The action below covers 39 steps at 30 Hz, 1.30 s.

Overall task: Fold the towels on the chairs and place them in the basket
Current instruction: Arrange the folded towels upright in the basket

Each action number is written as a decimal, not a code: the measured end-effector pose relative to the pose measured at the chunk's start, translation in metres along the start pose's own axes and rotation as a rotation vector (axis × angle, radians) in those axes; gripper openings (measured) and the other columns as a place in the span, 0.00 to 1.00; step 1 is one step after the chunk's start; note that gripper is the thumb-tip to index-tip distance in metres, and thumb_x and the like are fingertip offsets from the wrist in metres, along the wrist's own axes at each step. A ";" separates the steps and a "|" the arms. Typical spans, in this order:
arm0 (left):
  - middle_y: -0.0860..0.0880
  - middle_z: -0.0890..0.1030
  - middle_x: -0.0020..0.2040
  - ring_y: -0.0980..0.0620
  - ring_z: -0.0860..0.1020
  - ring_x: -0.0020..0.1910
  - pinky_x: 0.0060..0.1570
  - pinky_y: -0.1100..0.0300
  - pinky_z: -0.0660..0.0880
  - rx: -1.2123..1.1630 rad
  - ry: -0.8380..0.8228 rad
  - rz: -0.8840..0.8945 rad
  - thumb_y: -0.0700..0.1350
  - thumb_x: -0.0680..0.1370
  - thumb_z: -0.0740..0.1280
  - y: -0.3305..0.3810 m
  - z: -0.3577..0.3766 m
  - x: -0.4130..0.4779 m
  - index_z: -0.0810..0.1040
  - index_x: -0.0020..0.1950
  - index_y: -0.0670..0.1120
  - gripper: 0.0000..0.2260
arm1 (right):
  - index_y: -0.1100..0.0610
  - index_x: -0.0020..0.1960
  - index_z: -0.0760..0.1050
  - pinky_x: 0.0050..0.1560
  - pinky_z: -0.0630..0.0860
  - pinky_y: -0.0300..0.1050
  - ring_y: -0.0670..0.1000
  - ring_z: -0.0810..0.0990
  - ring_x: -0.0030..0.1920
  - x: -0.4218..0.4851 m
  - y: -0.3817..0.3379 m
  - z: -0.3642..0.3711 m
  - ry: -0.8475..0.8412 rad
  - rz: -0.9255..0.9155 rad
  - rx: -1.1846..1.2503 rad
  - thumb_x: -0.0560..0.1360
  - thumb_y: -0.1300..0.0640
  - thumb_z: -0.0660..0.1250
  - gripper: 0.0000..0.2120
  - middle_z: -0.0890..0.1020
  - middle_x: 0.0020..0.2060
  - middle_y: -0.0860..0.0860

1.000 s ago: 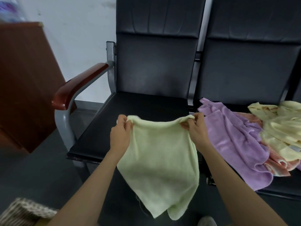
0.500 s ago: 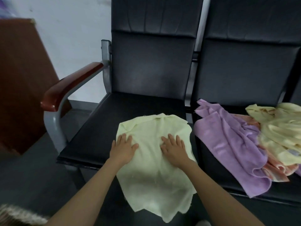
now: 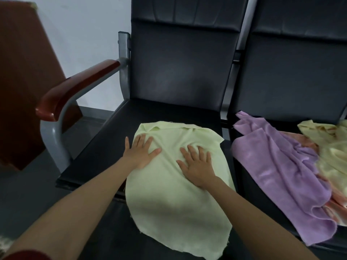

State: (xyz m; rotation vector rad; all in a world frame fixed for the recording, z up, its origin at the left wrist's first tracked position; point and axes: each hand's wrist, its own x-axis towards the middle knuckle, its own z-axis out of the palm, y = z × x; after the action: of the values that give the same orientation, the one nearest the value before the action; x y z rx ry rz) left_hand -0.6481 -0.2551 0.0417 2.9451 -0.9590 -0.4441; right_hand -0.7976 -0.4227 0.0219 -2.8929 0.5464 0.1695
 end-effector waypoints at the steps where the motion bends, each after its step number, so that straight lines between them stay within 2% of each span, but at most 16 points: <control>1: 0.48 0.38 0.78 0.50 0.35 0.76 0.69 0.40 0.29 0.018 0.019 -0.003 0.69 0.77 0.40 -0.002 -0.002 0.011 0.39 0.78 0.53 0.34 | 0.43 0.77 0.40 0.73 0.35 0.59 0.55 0.37 0.76 0.012 0.000 -0.001 -0.007 0.015 0.001 0.79 0.36 0.41 0.29 0.41 0.77 0.46; 6: 0.43 0.43 0.78 0.44 0.42 0.77 0.73 0.45 0.40 0.239 0.310 -0.039 0.58 0.82 0.46 0.004 -0.018 0.061 0.46 0.78 0.47 0.28 | 0.45 0.77 0.39 0.73 0.35 0.60 0.54 0.37 0.76 0.078 -0.003 -0.009 -0.015 0.099 0.027 0.79 0.37 0.40 0.29 0.40 0.77 0.46; 9: 0.43 0.55 0.75 0.43 0.59 0.71 0.68 0.52 0.56 0.108 0.505 0.065 0.44 0.81 0.57 0.029 -0.025 0.061 0.57 0.76 0.47 0.23 | 0.46 0.78 0.38 0.73 0.35 0.59 0.54 0.36 0.76 0.117 -0.006 -0.012 -0.018 0.142 0.068 0.80 0.38 0.39 0.29 0.39 0.77 0.46; 11: 0.44 0.64 0.69 0.45 0.67 0.64 0.62 0.55 0.62 -0.035 0.506 0.108 0.45 0.80 0.58 0.040 -0.022 0.043 0.63 0.71 0.46 0.19 | 0.48 0.78 0.42 0.74 0.38 0.57 0.55 0.39 0.77 0.134 -0.003 -0.017 0.015 0.125 0.115 0.81 0.41 0.42 0.28 0.43 0.78 0.48; 13: 0.46 0.68 0.66 0.45 0.69 0.62 0.61 0.54 0.65 -0.082 0.390 0.145 0.51 0.81 0.57 0.040 -0.012 0.016 0.65 0.70 0.46 0.19 | 0.54 0.76 0.56 0.74 0.50 0.52 0.57 0.52 0.76 0.139 0.003 -0.025 0.125 0.053 0.272 0.82 0.47 0.49 0.24 0.57 0.76 0.54; 15: 0.48 0.64 0.71 0.47 0.63 0.70 0.68 0.54 0.60 -0.085 0.247 0.204 0.56 0.81 0.55 0.028 0.002 -0.007 0.63 0.73 0.47 0.23 | 0.57 0.71 0.67 0.70 0.60 0.48 0.56 0.63 0.72 0.124 0.009 -0.031 0.235 -0.003 0.425 0.81 0.52 0.56 0.20 0.69 0.70 0.55; 17: 0.52 0.50 0.78 0.53 0.48 0.77 0.75 0.55 0.46 -0.113 0.108 0.224 0.61 0.80 0.52 0.011 0.008 -0.017 0.52 0.78 0.50 0.29 | 0.56 0.66 0.72 0.68 0.61 0.45 0.53 0.67 0.69 0.095 0.010 -0.028 0.292 -0.123 0.325 0.80 0.52 0.60 0.17 0.73 0.66 0.52; 20: 0.57 0.36 0.77 0.58 0.34 0.75 0.74 0.55 0.35 -0.102 -0.057 0.253 0.69 0.75 0.52 -0.004 0.008 -0.014 0.39 0.78 0.54 0.39 | 0.56 0.57 0.79 0.64 0.67 0.48 0.55 0.72 0.64 0.047 0.011 -0.015 0.299 -0.351 0.253 0.75 0.46 0.64 0.17 0.77 0.60 0.53; 22: 0.58 0.32 0.75 0.60 0.31 0.73 0.72 0.56 0.32 -0.107 -0.181 0.311 0.71 0.71 0.58 -0.011 -0.001 -0.007 0.36 0.77 0.55 0.46 | 0.53 0.63 0.75 0.67 0.65 0.50 0.55 0.67 0.68 0.027 0.015 -0.012 0.207 -0.399 0.233 0.72 0.35 0.58 0.29 0.73 0.65 0.53; 24: 0.62 0.31 0.73 0.63 0.29 0.70 0.70 0.59 0.30 -0.102 -0.323 0.366 0.69 0.69 0.65 -0.021 -0.016 0.000 0.34 0.76 0.57 0.50 | 0.45 0.73 0.63 0.74 0.54 0.49 0.51 0.52 0.75 0.019 0.022 -0.016 -0.004 -0.368 0.155 0.68 0.25 0.51 0.40 0.59 0.75 0.48; 27: 0.68 0.37 0.72 0.65 0.36 0.71 0.72 0.57 0.36 -0.220 -0.436 0.313 0.60 0.69 0.72 -0.033 -0.038 0.021 0.42 0.76 0.62 0.47 | 0.40 0.76 0.49 0.75 0.40 0.45 0.45 0.38 0.76 0.034 0.034 -0.034 -0.249 -0.348 0.136 0.71 0.31 0.60 0.39 0.46 0.76 0.40; 30: 0.55 0.49 0.78 0.53 0.48 0.76 0.74 0.54 0.46 -0.280 -0.130 0.186 0.52 0.72 0.73 -0.023 -0.048 0.051 0.53 0.77 0.55 0.39 | 0.43 0.77 0.53 0.74 0.41 0.48 0.47 0.40 0.76 0.065 0.036 -0.049 -0.231 -0.242 0.191 0.72 0.39 0.68 0.39 0.48 0.77 0.43; 32: 0.47 0.56 0.77 0.48 0.53 0.75 0.72 0.56 0.48 -0.120 0.257 0.184 0.41 0.76 0.67 -0.004 -0.049 0.058 0.59 0.76 0.48 0.30 | 0.49 0.76 0.58 0.75 0.48 0.51 0.52 0.47 0.77 0.079 0.031 -0.051 0.069 -0.175 0.109 0.75 0.44 0.67 0.33 0.55 0.76 0.50; 34: 0.46 0.62 0.73 0.46 0.58 0.73 0.70 0.56 0.52 -0.104 0.498 0.188 0.39 0.76 0.65 0.012 -0.047 0.047 0.64 0.73 0.47 0.25 | 0.55 0.72 0.65 0.71 0.60 0.53 0.56 0.60 0.73 0.079 0.021 -0.052 0.355 -0.187 0.038 0.77 0.50 0.65 0.25 0.67 0.70 0.54; 36: 0.47 0.69 0.67 0.47 0.65 0.67 0.66 0.55 0.60 -0.171 0.508 0.161 0.46 0.78 0.65 0.019 -0.042 0.023 0.69 0.69 0.48 0.19 | 0.55 0.67 0.70 0.64 0.67 0.49 0.55 0.68 0.66 0.064 0.010 -0.058 0.376 -0.192 0.093 0.78 0.49 0.64 0.19 0.73 0.63 0.53; 39: 0.50 0.71 0.64 0.49 0.70 0.63 0.60 0.55 0.66 -0.077 0.244 0.159 0.55 0.79 0.61 0.010 -0.026 -0.015 0.71 0.66 0.49 0.18 | 0.53 0.69 0.67 0.63 0.69 0.49 0.54 0.66 0.66 0.033 0.007 -0.059 -0.032 -0.088 0.066 0.77 0.41 0.62 0.25 0.68 0.66 0.52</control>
State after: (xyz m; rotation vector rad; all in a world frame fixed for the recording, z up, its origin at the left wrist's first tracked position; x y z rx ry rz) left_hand -0.6583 -0.2567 0.0718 2.7436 -1.1042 -0.1100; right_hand -0.7649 -0.4533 0.0732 -2.8382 0.4097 0.1816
